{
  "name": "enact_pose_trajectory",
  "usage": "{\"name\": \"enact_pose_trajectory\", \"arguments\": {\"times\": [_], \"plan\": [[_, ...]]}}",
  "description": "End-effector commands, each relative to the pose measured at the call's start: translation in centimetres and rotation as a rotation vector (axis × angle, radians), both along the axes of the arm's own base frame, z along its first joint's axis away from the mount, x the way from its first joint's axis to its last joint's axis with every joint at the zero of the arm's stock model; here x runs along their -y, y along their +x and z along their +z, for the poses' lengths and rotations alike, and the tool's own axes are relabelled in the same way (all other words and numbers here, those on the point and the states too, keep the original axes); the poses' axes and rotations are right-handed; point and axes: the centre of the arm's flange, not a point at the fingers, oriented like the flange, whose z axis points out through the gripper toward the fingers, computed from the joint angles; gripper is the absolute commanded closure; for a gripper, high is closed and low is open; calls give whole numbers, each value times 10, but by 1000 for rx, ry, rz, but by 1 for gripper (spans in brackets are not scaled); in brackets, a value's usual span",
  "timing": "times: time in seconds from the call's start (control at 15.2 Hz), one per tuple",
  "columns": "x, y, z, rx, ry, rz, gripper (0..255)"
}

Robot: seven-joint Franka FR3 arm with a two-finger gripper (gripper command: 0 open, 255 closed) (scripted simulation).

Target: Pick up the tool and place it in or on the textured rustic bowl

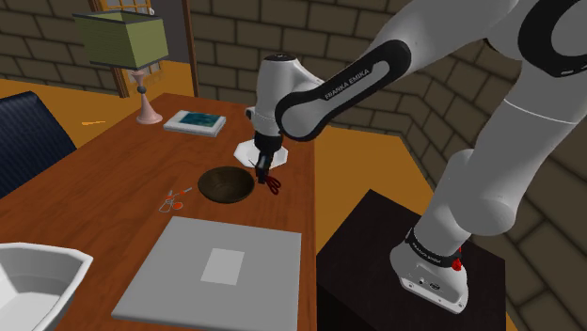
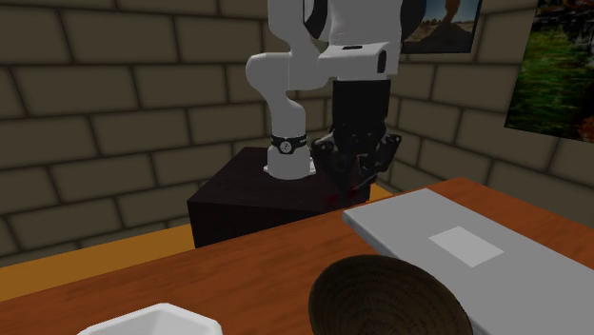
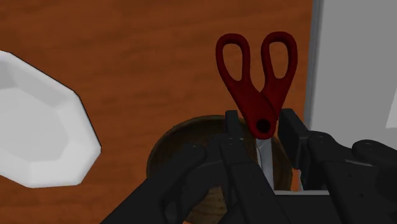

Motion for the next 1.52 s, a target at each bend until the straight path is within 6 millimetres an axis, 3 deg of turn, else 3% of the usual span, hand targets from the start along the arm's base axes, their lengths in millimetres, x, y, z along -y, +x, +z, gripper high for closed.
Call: {"name": "enact_pose_trajectory", "arguments": {"times": [0.0, 0.46, 0.53, 1.45], "plan": [[-5, 25, 1, 0, 0, 0, 255], [-27, 115, 3, 0, 0, 0, 255], [-29, 120, 3, 0, 0, 0, 255], [-29, 120, -72, 0, 0, 0, 255]]}}
